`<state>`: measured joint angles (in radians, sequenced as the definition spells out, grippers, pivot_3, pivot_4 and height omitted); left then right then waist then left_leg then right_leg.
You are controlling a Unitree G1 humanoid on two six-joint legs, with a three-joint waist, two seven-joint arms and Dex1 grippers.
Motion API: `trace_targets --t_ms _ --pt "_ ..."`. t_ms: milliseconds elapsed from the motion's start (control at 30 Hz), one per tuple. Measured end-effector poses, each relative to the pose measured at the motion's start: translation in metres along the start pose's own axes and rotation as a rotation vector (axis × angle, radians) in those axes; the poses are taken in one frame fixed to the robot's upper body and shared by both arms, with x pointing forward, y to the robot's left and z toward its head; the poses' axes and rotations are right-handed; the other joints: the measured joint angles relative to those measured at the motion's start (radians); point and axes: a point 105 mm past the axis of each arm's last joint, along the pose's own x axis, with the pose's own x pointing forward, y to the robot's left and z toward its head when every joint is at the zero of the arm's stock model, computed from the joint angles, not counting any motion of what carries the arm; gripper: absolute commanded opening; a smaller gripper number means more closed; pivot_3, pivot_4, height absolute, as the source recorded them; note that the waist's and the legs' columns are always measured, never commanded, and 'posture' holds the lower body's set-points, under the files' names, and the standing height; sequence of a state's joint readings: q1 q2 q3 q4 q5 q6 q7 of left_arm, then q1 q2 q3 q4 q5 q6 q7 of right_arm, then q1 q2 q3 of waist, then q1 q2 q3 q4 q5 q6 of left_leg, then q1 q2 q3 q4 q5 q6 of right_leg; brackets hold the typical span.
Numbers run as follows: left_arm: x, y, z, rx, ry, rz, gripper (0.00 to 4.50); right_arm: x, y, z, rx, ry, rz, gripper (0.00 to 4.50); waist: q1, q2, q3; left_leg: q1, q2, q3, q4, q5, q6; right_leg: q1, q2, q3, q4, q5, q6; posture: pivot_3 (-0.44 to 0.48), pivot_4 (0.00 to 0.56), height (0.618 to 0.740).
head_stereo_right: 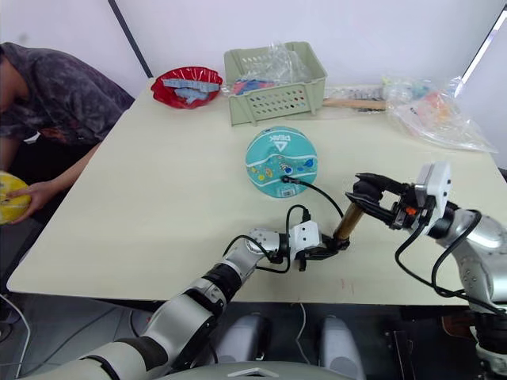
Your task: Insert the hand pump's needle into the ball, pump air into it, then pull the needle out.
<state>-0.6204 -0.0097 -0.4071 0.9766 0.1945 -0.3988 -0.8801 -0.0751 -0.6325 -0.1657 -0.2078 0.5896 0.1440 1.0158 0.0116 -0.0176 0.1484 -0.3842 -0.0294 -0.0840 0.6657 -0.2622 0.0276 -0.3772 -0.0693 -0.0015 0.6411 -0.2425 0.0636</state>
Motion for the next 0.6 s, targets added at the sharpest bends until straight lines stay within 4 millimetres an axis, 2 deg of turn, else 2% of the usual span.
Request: trace_targets --t_ms 100,233,600 --pt "0.0 0.0 0.0 -0.001 0.0 0.003 1.01 0.002 0.005 -0.015 -0.002 0.013 -0.01 1.66 0.0 0.0 0.0 0.001 0.0 0.0 0.0 0.0 0.0 0.0 0.0 0.0 0.0 0.0 0.001 0.0 0.15 0.74" --pt "0.0 0.0 -0.001 -0.003 0.002 0.003 1.01 0.004 0.009 -0.018 -0.011 0.012 -0.022 1.66 0.0 0.0 -0.001 0.001 0.0 0.0 0.0 0.0 0.0 0.001 0.0 0.0 0.0 0.0 0.0 0.0 0.15 0.74" --pt "0.003 -0.001 0.003 0.006 -0.012 -0.005 1.01 -0.005 -0.001 0.007 0.052 0.072 -0.004 1.66 0.003 0.003 0.002 -0.003 -0.001 0.0 0.0 0.0 0.0 -0.002 -0.001 0.0 -0.001 0.0 0.0 0.0 0.15 0.74"
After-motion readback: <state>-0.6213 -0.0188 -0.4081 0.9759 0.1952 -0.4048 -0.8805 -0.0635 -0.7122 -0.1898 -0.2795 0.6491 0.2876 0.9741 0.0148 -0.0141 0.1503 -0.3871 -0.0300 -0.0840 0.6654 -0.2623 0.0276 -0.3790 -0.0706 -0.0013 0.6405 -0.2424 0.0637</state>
